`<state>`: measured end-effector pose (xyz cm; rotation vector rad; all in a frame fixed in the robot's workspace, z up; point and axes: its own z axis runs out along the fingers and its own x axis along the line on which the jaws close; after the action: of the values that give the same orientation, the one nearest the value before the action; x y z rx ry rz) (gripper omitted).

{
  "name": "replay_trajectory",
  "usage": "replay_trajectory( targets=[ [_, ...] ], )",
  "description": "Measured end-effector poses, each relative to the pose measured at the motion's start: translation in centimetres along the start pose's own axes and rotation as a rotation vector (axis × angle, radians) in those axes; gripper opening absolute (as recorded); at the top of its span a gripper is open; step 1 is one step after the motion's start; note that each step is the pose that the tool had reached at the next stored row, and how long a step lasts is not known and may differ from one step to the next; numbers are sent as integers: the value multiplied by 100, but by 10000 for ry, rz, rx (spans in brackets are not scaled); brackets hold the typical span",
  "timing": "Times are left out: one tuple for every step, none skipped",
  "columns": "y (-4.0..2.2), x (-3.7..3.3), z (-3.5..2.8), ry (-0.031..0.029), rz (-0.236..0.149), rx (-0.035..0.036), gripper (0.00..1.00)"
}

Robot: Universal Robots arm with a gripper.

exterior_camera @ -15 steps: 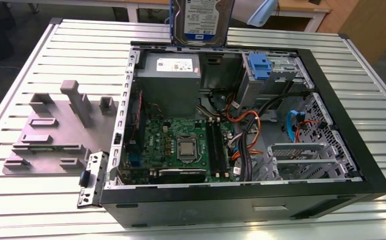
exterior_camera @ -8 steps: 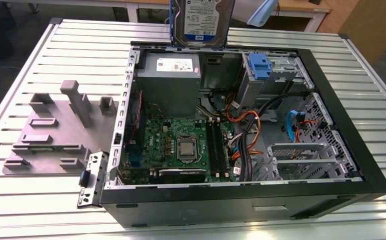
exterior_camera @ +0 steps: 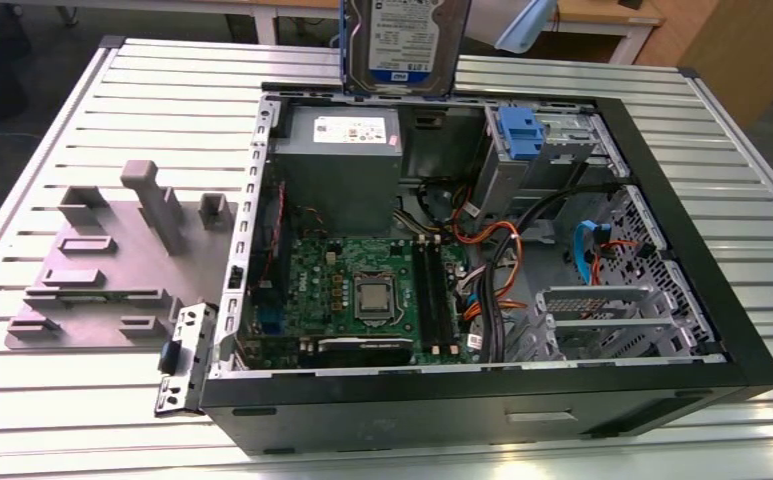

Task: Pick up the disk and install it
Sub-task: 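Pick up the disk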

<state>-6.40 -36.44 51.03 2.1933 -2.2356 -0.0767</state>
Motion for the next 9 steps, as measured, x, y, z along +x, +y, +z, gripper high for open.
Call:
replay_trajectory(
  targets=[
    [0, 6, 0, 0, 0, 0, 35],
    [-1, 12, -1, 1, 0, 0, 35],
    [0, 19, 0, 1, 1, 0, 35],
    [0, 26, -1, 0, 1, -1, 35],
    [-1, 33, -1, 0, 1, 0, 35],
    [-1, 40, -1, 0, 0, 0, 35],
    [-1, 47, -1, 0, 0, 1, 35],
    [-1, 54, -1, 1, 0, 0, 35],
    [-1, 62, -2, 0, 1, 0, 35]
  ],
)
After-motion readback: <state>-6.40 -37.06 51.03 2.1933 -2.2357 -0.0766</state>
